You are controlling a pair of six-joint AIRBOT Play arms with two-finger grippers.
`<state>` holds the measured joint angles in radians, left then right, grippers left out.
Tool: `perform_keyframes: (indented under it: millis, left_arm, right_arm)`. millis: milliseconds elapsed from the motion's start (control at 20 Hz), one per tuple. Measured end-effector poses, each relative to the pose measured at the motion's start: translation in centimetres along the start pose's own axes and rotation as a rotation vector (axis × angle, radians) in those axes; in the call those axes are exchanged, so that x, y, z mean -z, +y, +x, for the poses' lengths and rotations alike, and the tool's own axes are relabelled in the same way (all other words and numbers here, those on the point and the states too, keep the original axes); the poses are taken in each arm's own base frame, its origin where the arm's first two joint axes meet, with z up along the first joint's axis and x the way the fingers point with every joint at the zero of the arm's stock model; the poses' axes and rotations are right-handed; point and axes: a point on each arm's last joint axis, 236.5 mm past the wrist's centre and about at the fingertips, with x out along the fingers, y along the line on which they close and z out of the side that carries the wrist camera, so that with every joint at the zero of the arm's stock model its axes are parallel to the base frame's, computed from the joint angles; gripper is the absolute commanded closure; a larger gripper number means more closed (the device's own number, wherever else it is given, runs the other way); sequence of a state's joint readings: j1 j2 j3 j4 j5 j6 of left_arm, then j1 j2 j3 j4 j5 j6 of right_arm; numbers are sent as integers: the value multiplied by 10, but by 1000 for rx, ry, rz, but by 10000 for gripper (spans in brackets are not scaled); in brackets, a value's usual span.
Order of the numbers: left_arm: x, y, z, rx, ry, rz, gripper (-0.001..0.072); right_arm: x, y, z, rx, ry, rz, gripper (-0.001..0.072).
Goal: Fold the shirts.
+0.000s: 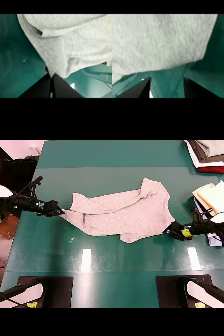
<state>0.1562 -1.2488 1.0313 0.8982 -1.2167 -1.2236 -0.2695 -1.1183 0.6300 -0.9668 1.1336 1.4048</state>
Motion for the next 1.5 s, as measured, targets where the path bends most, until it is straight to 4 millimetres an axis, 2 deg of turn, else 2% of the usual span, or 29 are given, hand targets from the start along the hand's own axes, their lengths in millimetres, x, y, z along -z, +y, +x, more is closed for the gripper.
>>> perform_keyframes:
  millis: [100, 150, 200, 350, 500, 550, 650, 750, 850, 950, 1050, 1150, 1300, 1400, 1500]
  left_arm:
    - [3, -1, 0, 4, 12, 0, 685]
    - [4, -1, 0, 6, 17, 0, 685]
    - [5, -2, 0, 7, 19, 0, 685]
    - [6, -2, 0, 10, 26, -1, 685]
    - [7, -3, -1, 11, 29, 2, 686]
    - [5, -5, -3, 11, 25, 6, 687]
    - [-8, -13, -17, 5, -19, 25, 687]
    - [-33, -31, -46, -5, -113, 75, 686]
    - [-61, -61, -91, -16, -246, 158, 686]
    - [-83, -100, -148, -26, -398, 262, 685]
    - [-93, -145, -211, -35, -555, 373, 685]
    - [-89, -189, -272, -44, -701, 478, 686]
    - [-62, -247, -349, -47, -890, 604, 686]
    - [-36, -279, -390, -42, -995, 663, 686]
    - [-12, -302, -417, -32, -1068, 701, 686]
  right_arm:
    - [-2, 1, 8, -6, -5, 8, 283]
    - [-3, 4, 11, -13, -8, 11, 350]
    - [-5, 4, 15, -11, -13, 10, 461]
    - [-11, 5, 21, 4, -39, -9, 699]
    - [-22, 10, 15, 12, -100, -44, 698]
    - [-29, 16, 7, 6, -132, -60, 698]
    - [-48, 34, -20, -13, -223, -107, 699]
    - [-70, 60, -65, -40, -345, -174, 699]
    - [-91, 94, -125, -67, -503, -253, 699]
    - [-101, 131, -193, -93, -666, -339, 699]
    - [-98, 167, -262, -113, -820, -425, 699]
    - [-82, 200, -327, -127, -962, -508, 699]
    - [-41, 237, -415, -127, -1163, -616, 699]
    - [-11, 254, -460, -110, -1277, -670, 699]
    - [16, 264, -494, -77, -1363, -709, 699]
